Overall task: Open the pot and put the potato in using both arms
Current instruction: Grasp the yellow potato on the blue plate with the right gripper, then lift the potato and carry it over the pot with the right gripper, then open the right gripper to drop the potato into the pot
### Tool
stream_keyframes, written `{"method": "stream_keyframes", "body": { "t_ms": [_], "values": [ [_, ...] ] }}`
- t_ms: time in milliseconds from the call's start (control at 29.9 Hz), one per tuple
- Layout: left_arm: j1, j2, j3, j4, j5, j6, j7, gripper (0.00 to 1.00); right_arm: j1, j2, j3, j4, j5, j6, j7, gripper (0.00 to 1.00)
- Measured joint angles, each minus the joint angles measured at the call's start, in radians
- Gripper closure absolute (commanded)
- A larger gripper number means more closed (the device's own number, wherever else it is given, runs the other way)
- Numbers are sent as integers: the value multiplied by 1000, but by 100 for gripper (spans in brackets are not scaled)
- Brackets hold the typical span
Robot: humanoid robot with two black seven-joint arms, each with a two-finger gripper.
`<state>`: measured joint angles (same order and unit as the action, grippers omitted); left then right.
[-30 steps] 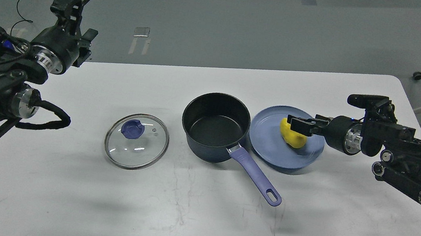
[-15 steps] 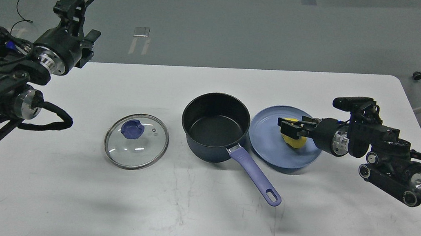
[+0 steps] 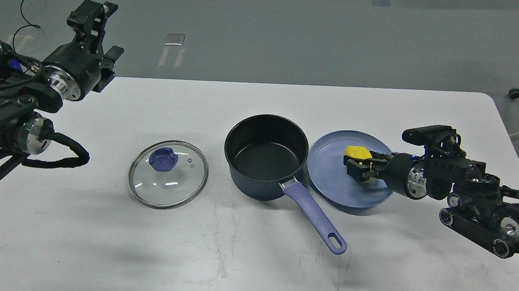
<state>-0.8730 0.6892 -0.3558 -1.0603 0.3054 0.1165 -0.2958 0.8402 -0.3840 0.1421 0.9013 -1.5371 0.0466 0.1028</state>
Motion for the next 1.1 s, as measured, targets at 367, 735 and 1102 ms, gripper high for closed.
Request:
{"method": "stream_keyframes", "body": {
  "t_ms": [367,735,1102],
  "values": [
    [-3,-4,-1,0,0,0,0,2,119,10,19,30,16,-45,6,57],
    [-13,-7,-3,0,0,0,1,2,230,150,-2,27,14,-49,15,56],
    [-13,-1,-3,0,0,0,1,2,224,299,-33,-59,16,-48,11,0]
  ]
}}
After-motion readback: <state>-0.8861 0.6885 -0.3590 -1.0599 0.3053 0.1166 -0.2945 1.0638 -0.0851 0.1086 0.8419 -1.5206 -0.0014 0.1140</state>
